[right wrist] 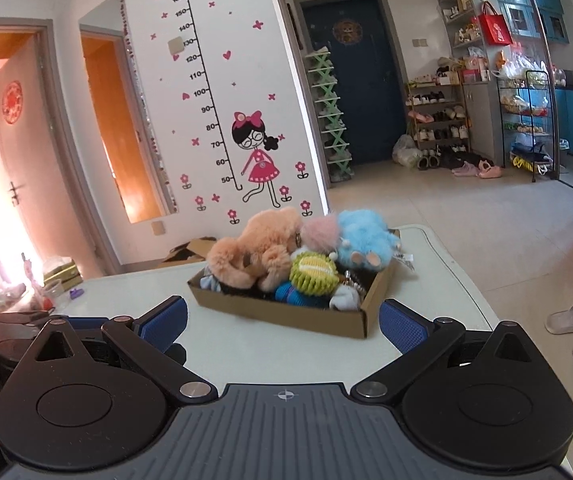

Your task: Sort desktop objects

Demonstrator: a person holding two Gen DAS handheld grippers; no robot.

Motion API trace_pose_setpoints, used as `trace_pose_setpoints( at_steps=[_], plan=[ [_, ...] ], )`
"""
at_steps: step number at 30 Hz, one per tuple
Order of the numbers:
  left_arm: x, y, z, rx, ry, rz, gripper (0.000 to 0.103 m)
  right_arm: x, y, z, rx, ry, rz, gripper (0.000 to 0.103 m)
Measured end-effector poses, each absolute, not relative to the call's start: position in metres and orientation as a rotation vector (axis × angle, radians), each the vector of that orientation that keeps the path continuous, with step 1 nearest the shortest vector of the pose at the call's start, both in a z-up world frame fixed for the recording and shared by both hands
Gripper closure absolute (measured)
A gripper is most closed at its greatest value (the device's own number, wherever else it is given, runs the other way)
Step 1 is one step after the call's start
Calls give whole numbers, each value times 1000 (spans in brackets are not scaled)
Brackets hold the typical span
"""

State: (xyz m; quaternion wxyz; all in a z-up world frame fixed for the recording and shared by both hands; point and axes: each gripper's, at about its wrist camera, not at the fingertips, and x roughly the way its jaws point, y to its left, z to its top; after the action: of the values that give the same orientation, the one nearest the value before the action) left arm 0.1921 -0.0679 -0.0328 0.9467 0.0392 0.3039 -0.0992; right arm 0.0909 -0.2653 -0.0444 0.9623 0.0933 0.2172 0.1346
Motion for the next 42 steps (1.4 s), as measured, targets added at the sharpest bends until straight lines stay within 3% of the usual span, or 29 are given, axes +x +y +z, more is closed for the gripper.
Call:
trace_pose_setpoints(
  at_steps=[15,25,33,42],
  plan=[
    [168,-74,-40,155,577,-46,1,72,-265,-39,200,436,278,0],
    [156,-55,-37,-51,549,-219,1,69,-269,-44,217,444,276,0],
    [151,-89,-34,333,522,33,1,67,-270,-43,224,439,280,0],
    [152,-74,-27,214,554,-77,1,63,-270,-37,213,426,277,0]
  ],
)
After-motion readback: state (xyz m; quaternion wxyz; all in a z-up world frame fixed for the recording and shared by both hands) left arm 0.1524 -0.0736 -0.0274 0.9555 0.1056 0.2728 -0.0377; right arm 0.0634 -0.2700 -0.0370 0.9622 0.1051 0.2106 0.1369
